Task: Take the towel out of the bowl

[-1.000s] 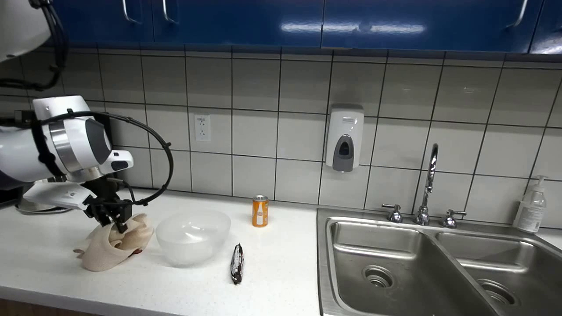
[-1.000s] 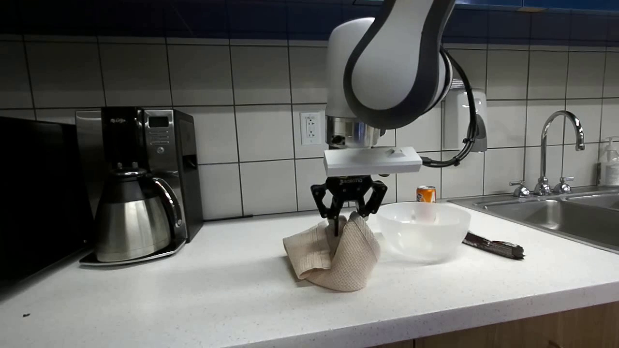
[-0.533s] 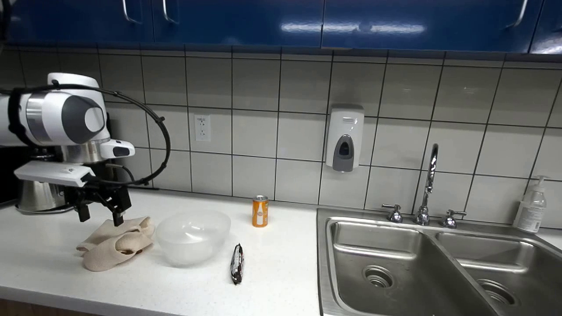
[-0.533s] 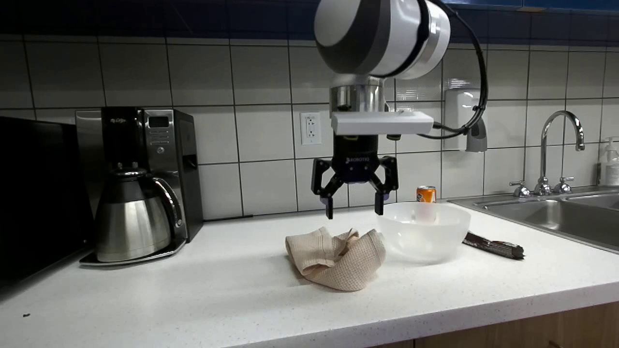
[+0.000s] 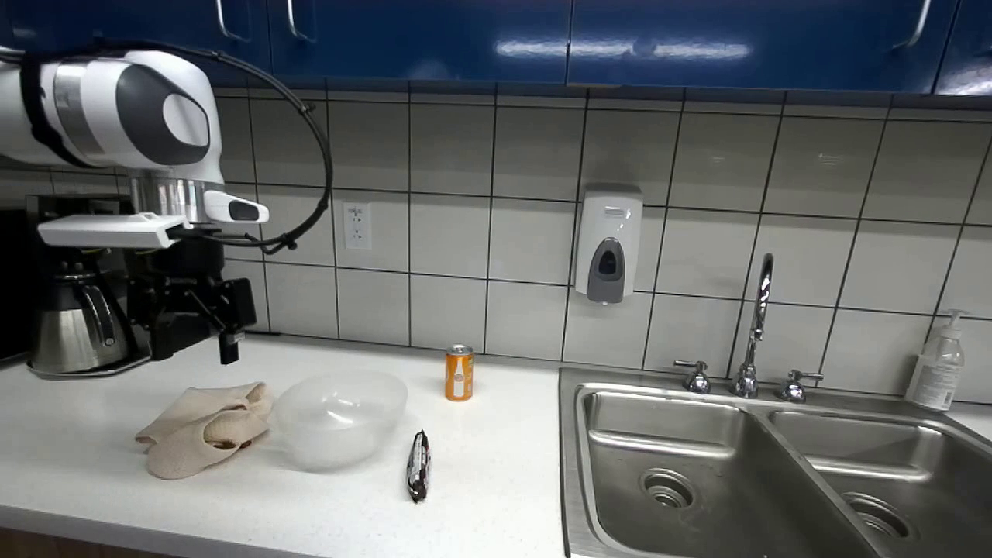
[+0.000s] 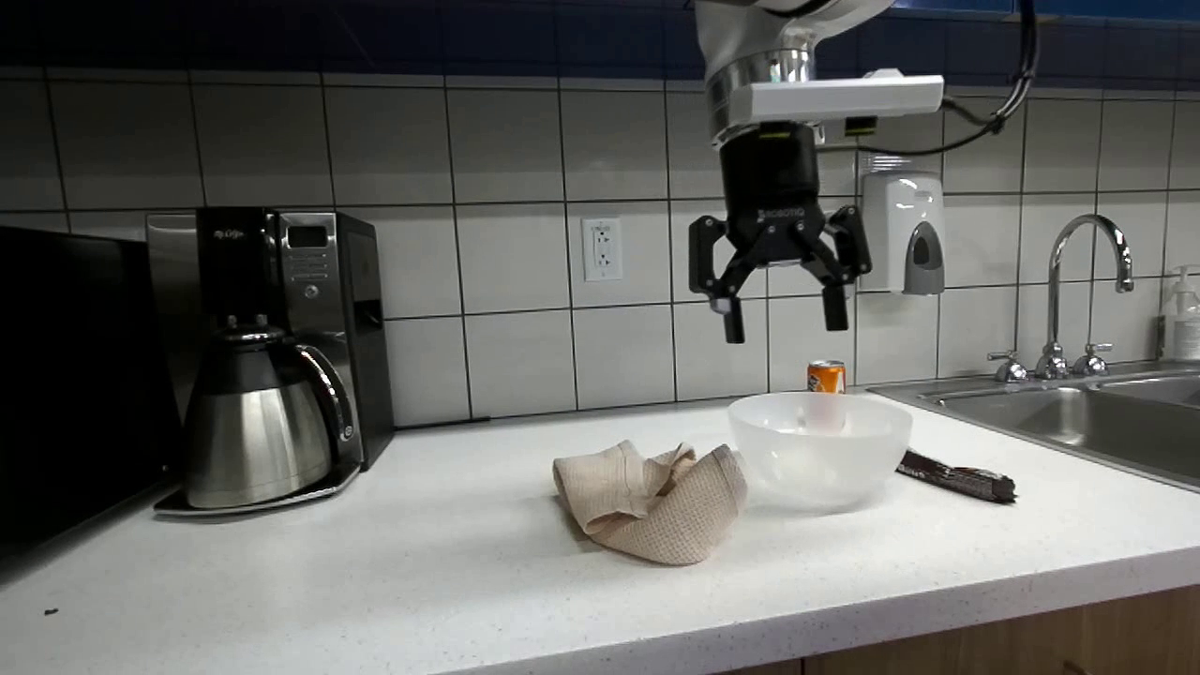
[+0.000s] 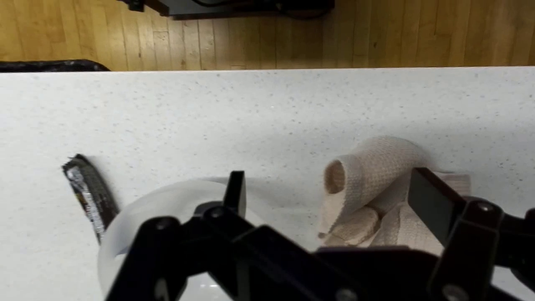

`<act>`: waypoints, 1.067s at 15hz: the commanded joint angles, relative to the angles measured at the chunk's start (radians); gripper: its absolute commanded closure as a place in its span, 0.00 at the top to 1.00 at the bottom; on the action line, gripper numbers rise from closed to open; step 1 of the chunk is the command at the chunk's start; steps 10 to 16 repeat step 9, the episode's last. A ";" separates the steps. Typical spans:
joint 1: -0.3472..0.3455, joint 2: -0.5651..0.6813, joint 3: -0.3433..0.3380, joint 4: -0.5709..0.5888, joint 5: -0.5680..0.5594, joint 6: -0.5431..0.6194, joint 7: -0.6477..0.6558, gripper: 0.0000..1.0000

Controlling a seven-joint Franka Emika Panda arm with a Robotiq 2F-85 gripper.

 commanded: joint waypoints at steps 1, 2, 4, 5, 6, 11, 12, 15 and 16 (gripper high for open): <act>-0.067 -0.099 -0.015 -0.024 -0.105 -0.117 0.022 1.00; -0.086 -0.114 -0.020 -0.028 -0.138 -0.141 0.031 1.00; -0.119 -0.125 -0.033 -0.027 -0.182 -0.205 0.042 1.00; -0.094 -0.083 -0.030 -0.012 -0.141 -0.145 0.012 1.00; -0.106 -0.091 -0.036 -0.015 -0.154 -0.167 0.013 1.00; -0.115 -0.097 -0.041 -0.018 -0.161 -0.180 0.016 1.00; -0.115 -0.097 -0.041 -0.018 -0.161 -0.180 0.016 1.00; -0.115 -0.097 -0.041 -0.018 -0.161 -0.180 0.016 1.00; -0.115 -0.097 -0.041 -0.018 -0.161 -0.180 0.016 1.00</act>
